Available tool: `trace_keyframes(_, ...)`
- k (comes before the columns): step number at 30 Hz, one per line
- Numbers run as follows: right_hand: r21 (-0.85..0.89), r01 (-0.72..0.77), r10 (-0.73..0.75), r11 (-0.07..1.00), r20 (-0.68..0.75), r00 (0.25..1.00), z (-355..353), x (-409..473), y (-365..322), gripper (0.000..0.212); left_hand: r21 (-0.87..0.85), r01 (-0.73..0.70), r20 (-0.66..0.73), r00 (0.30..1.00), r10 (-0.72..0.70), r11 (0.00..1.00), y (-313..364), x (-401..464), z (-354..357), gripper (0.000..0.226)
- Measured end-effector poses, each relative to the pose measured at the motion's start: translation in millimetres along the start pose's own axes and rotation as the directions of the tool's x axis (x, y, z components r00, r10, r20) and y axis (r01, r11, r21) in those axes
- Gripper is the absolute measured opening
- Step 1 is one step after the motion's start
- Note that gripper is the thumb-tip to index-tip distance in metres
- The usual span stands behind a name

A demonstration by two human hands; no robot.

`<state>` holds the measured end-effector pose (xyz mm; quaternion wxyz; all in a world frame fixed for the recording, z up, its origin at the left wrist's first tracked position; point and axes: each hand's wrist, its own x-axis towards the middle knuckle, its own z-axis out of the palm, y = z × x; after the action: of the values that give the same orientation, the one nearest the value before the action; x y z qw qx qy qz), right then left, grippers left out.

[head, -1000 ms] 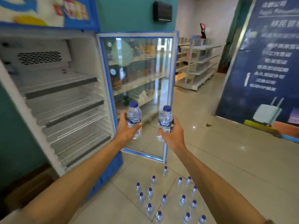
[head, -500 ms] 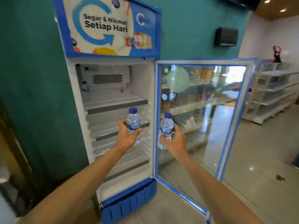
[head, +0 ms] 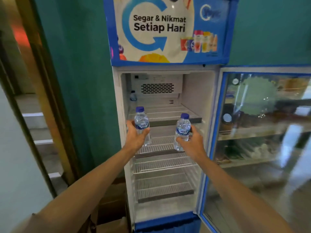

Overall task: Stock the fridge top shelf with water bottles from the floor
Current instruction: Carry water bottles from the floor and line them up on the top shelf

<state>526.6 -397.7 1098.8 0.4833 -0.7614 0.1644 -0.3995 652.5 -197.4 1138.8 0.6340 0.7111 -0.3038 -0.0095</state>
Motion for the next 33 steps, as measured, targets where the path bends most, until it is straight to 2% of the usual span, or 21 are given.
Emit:
trace_keyframes(5, 0.011, 0.031, -0.031, 0.999, 0.042, 0.999, 59.1, 69.3, 18.3, 0.058, 0.009, -0.039, -0.029, 0.999, 0.039, 0.999, -34.5, 69.7, -6.6, 0.058)
trace_keyframes(11, 0.009, 0.056, -0.057, 0.998, 0.020, 0.998, 120.1, 149.3, 22.7, 0.054, -0.018, -0.047, -0.030, 0.998, 0.047, 0.999, -64.8, 147.2, -0.5, 0.057)
trace_keyframes(23, -0.039, 0.136, -0.131, 0.990, 0.098, 0.986, 169.8, 289.8, 65.7, 0.061, 0.053, -0.055, -0.140, 0.988, 0.062, 0.997, -104.6, 263.8, 30.4, 0.063)
trace_keyframes(28, -0.003, 0.076, -0.074, 0.997, 0.187, 0.980, 185.9, 339.2, 100.3, 0.060, 0.089, 0.071, -0.230, 0.972, -0.049, 0.994, -133.2, 312.6, 36.6, 0.057)
trace_keyframes(33, 0.014, 0.094, -0.094, 0.995, 0.291, 0.952, 199.4, 374.0, 126.2, 0.059, 0.108, 0.157, -0.285, 0.951, -0.121, 0.982, -163.2, 341.0, 35.3, 0.049)
